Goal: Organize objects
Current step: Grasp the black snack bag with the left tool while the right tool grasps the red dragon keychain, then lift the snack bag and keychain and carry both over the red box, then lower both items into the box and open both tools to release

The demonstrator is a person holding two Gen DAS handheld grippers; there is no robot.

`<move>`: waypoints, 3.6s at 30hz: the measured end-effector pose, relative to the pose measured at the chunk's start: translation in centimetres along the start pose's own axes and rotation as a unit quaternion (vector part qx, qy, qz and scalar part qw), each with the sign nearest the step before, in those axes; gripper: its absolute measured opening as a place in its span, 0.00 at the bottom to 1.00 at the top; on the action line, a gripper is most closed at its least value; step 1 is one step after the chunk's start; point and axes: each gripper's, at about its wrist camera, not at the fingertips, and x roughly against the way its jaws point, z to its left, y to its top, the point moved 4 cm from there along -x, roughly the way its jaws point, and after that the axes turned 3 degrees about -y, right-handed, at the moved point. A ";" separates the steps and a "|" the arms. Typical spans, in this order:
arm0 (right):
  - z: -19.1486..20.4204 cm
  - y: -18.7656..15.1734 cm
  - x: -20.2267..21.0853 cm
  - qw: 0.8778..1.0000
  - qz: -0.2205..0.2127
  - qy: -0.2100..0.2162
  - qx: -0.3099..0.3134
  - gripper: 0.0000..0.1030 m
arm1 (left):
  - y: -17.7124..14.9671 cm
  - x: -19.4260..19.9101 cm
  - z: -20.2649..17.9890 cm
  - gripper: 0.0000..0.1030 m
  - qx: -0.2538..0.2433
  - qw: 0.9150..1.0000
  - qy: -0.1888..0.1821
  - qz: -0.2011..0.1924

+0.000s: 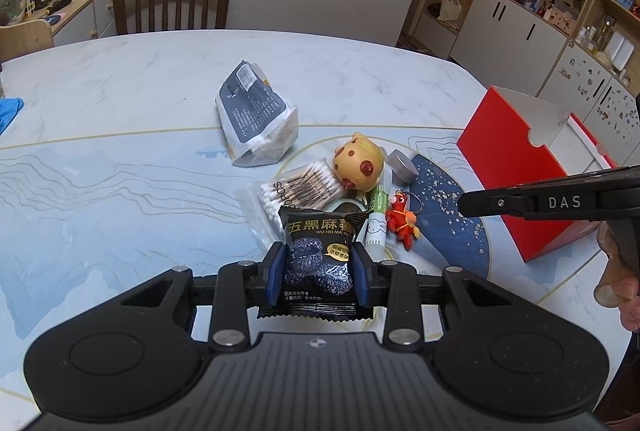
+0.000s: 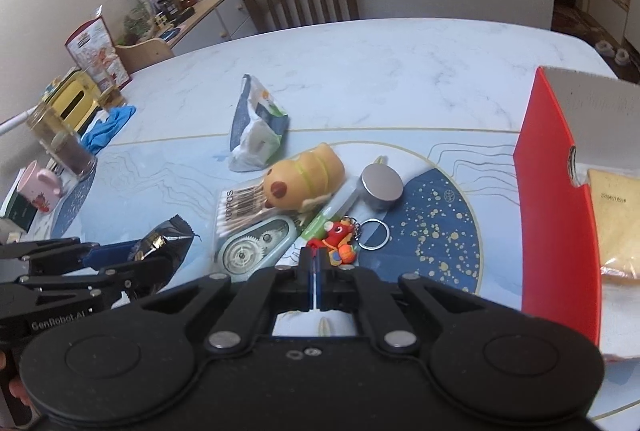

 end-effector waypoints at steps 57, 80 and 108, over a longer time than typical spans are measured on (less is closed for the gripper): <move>-0.3 -0.1 1.0 0.990 0.001 -0.016 0.143 0.35 | 0.9 0.3 -4.7 0.32 -0.031 0.999 -0.010 0.006; -13.2 1.7 13.8 0.991 -0.086 -0.047 0.088 0.35 | 6.2 -2.1 -21.8 0.32 -0.158 0.985 -0.068 -0.020; -27.9 -0.6 8.6 0.992 0.006 -0.111 0.058 0.35 | 8.7 -16.3 -34.1 0.32 -0.257 0.963 -0.038 0.069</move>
